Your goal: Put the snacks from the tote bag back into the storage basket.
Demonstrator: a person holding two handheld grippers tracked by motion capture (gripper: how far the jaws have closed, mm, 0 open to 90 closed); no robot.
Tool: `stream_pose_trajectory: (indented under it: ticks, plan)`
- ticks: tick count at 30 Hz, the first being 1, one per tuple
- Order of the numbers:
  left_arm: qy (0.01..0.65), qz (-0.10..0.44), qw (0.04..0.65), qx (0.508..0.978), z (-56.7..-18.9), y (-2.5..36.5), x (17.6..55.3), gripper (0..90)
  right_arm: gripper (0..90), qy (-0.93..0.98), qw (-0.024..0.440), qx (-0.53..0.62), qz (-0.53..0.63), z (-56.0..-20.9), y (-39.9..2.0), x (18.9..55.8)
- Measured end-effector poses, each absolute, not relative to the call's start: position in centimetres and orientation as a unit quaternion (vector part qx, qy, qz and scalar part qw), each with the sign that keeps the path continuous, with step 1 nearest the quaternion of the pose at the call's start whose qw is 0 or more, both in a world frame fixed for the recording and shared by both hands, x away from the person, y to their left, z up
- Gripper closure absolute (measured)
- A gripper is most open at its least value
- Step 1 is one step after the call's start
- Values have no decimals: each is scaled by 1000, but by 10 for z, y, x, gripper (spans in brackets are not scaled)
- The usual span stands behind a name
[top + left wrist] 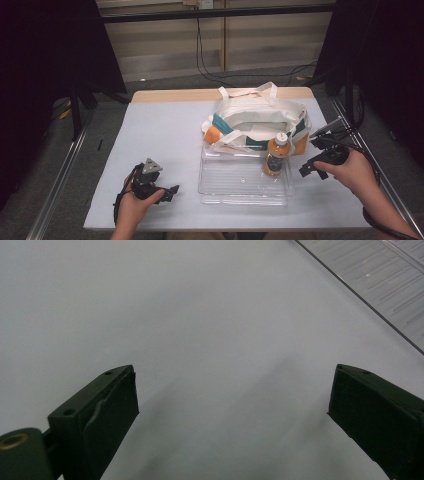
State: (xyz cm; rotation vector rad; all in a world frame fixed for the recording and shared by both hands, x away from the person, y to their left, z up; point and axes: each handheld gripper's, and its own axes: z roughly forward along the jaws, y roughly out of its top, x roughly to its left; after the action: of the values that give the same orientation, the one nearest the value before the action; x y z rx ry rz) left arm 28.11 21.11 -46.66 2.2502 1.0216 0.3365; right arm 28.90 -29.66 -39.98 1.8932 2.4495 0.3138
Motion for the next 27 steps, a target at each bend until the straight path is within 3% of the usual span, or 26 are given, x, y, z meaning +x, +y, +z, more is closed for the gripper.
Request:
stream_pose_trajectory:
  ticks: [27]
  plan:
    - [382,124,313,860,-467,209,279,53,78,777,21,615,134,-429,-306,277]
